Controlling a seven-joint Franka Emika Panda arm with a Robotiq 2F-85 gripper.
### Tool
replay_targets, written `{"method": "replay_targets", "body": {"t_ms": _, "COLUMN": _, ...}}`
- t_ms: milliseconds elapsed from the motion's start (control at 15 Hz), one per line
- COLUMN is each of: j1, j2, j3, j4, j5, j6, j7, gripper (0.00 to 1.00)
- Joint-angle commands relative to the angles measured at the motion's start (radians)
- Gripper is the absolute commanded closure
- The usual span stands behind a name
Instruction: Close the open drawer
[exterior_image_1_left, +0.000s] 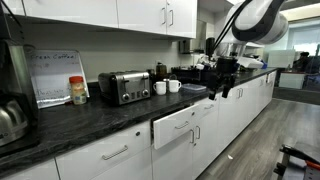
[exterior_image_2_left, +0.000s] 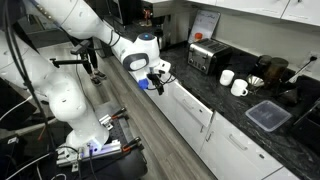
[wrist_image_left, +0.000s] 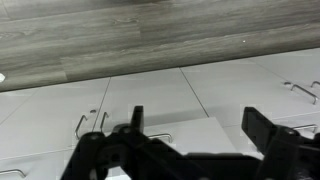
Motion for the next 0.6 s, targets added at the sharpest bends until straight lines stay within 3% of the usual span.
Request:
{"method": "replay_targets", "body": {"t_ms": 0, "j1": -0.064, "j2": -0.221, "j3": 0.066, "j4": -0.051, "j5": -0.018, "j6": -0.213, "j7": 0.022, "gripper": 0.0}}
{"method": "replay_targets", "body": {"t_ms": 133, "j1": -0.063, "j2": -0.297, "j3": 0.072, "j4": -0.003, "j5": 0.011, "j6": -0.324, "j7": 0.016, "gripper": 0.0}}
{"method": "replay_targets", "body": {"t_ms": 200, "j1": -0.057, "j2": -0.2, "j3": 0.071, "j4": 0.001, "j5": 0.018, "j6": -0.247, "j7": -0.001, "gripper": 0.0}}
{"method": "replay_targets", "body": {"t_ms": 333, "j1": -0.058, "j2": -0.282, "j3": 0.073, "j4": 0.003, "j5": 0.018, "j6": -0.305, "j7": 0.003, "gripper": 0.0}}
{"method": "replay_targets", "body": {"t_ms": 533, "j1": -0.059, "j2": -0.309, "j3": 0.073, "j4": -0.001, "j5": 0.018, "j6": -0.316, "j7": 0.003, "gripper": 0.0}}
